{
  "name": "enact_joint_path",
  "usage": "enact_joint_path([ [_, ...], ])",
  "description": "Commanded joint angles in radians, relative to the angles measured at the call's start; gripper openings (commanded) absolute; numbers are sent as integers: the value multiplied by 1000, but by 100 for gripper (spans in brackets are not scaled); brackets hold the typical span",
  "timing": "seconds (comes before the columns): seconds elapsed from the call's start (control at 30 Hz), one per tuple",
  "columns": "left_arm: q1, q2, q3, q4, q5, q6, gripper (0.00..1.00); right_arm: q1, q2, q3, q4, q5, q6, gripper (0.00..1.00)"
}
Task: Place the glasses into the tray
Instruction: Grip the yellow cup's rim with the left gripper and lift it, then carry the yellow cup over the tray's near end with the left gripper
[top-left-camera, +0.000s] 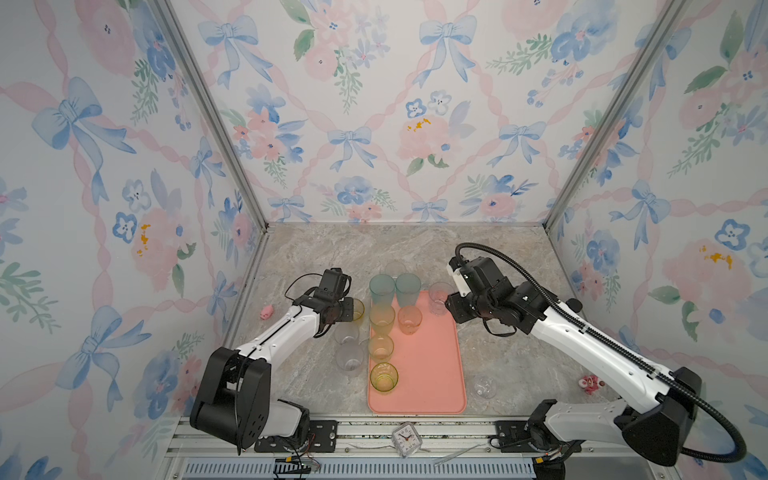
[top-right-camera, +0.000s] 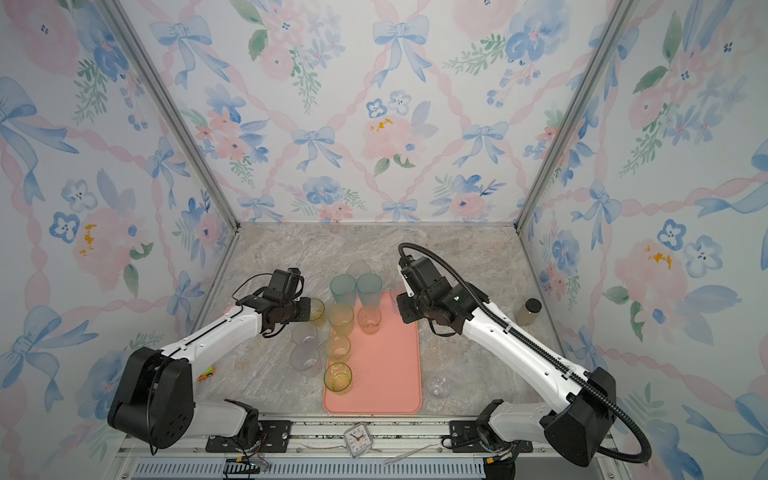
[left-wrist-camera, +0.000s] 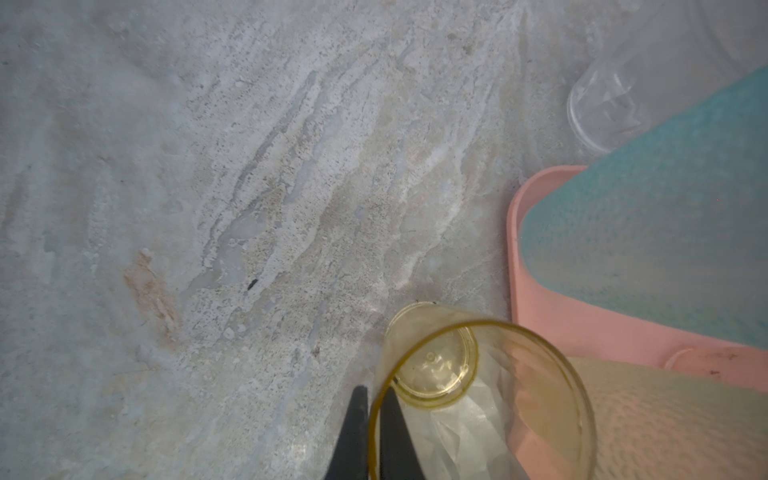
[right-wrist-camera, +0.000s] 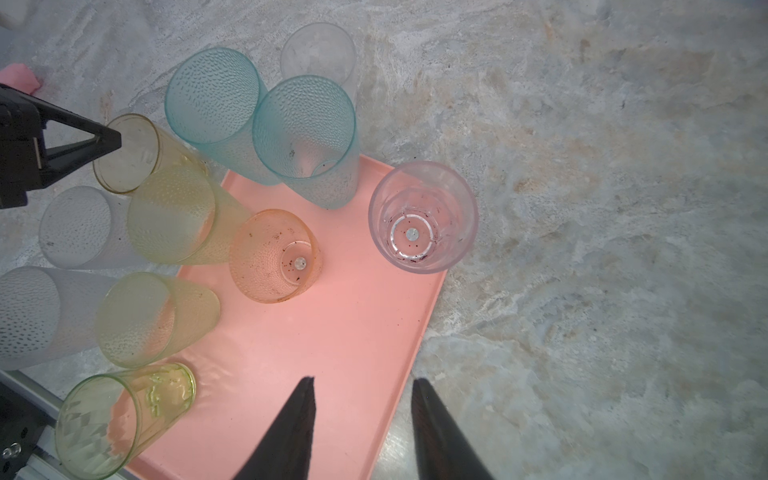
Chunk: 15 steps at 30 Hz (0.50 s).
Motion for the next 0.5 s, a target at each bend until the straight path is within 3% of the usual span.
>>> enact_joint_path([
  [0.0,6,0,17,-18,-20,13,1,-11,13,-1,-4,4,0,42],
  [0.47,11,-150,88,-27,-80,66,0,-16,39,3,6,17,2,42],
])
